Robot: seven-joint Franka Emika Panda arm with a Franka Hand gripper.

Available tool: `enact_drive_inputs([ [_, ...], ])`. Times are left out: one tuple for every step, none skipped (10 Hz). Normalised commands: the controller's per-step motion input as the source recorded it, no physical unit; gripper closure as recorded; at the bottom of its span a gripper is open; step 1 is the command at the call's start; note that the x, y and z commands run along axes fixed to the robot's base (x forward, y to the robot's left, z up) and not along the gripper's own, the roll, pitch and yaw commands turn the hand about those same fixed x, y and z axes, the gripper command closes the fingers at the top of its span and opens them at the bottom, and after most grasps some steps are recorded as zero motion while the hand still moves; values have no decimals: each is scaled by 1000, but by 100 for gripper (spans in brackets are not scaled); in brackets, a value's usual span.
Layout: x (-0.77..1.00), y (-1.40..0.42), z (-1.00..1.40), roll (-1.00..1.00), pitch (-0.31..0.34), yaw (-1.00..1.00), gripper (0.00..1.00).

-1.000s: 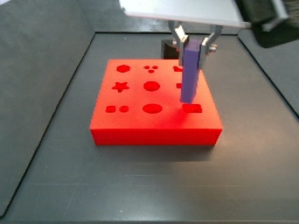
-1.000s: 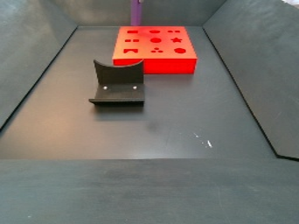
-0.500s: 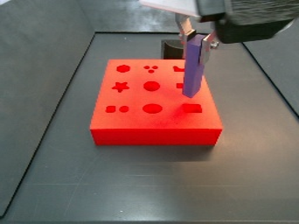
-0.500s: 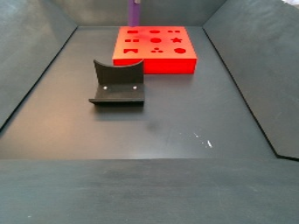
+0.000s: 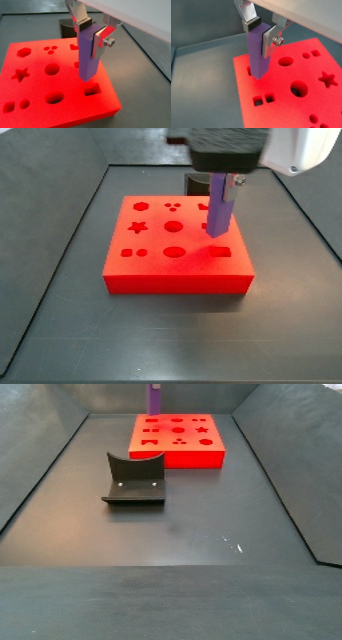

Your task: Insert the rectangle object.

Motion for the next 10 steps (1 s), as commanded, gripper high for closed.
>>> enact_drive_inputs([
  [180, -134, 209, -253, 141, -769, 100],
  [211, -154, 183, -283, 16, -694, 100],
  [274, -100, 0, -280, 0, -646, 100],
  [534, -6, -217, -227, 80, -540, 100],
  [491, 0, -337, -164, 94, -577, 100],
  [329, 0, -409, -50, 183, -609, 100],
  [169, 0, -260, 0, 277, -594, 100],
  [0, 0, -11, 27, 389, -660, 100],
  [-63, 0, 0, 113, 401, -671, 100],
  [-157, 0, 146, 150, 374, -723, 100],
])
